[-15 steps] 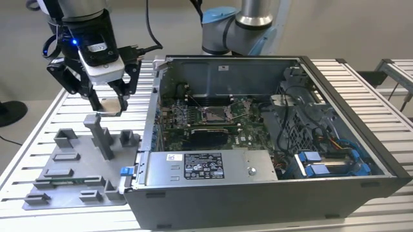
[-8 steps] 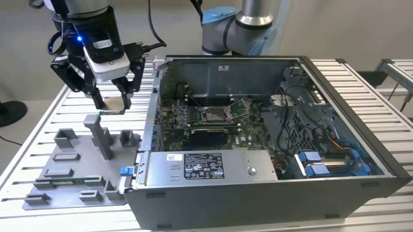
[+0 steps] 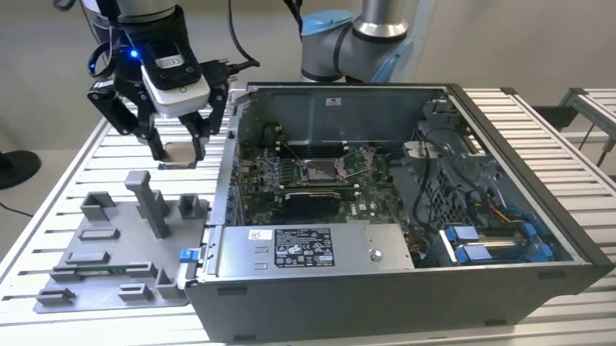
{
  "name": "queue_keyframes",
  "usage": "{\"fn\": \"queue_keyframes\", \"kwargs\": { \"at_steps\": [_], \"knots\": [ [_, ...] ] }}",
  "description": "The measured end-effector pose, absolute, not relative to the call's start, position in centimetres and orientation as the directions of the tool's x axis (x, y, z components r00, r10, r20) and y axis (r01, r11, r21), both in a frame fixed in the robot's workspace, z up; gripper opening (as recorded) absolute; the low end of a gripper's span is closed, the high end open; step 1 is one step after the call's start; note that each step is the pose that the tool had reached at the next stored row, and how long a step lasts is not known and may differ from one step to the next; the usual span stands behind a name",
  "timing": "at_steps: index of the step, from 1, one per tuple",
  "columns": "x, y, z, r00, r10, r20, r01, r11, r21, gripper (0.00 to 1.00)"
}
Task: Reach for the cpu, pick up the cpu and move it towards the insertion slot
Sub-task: 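Pick up the cpu and move it towards the insertion slot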
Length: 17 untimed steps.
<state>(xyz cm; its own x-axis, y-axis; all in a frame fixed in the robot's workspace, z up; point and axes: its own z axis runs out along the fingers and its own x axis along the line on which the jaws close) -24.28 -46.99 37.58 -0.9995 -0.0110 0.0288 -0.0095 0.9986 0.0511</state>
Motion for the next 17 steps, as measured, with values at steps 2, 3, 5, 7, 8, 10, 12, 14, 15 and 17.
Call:
{"fn": "queue_keyframes", "kwargs": {
  "at_steps": [2,3,5,7,8,10,12,14,15,17],
  "knots": [
    [-23.7,-47.0,37.6,-1.000,-0.013,0.029,-0.012,0.999,0.051,0.00],
    [-23.3,-47.0,37.6,-0.999,-0.014,0.029,-0.013,0.999,0.051,0.00],
    [-22.5,-47.0,37.6,-0.999,-0.017,0.029,-0.015,0.999,0.051,0.00],
    [-21.6,-47.0,37.6,-0.999,-0.019,0.029,-0.018,0.999,0.051,0.00],
    [-21.1,-47.0,37.6,-0.999,-0.020,0.029,-0.019,0.999,0.051,0.00],
    [-20.2,-47.0,37.6,-0.999,-0.022,0.029,-0.021,0.998,0.051,0.00],
    [-19.3,-47.0,37.6,-0.999,-0.024,0.029,-0.023,0.998,0.051,0.00],
    [-18.6,-47.0,37.6,-0.999,-0.026,0.029,-0.025,0.998,0.051,0.00],
    [-18.3,-47.0,37.6,-0.999,-0.028,0.029,-0.026,0.998,0.051,0.00],
    [-17.7,-47.0,37.6,-0.999,-0.030,0.029,-0.029,0.998,0.051,0.00]
  ]
}}
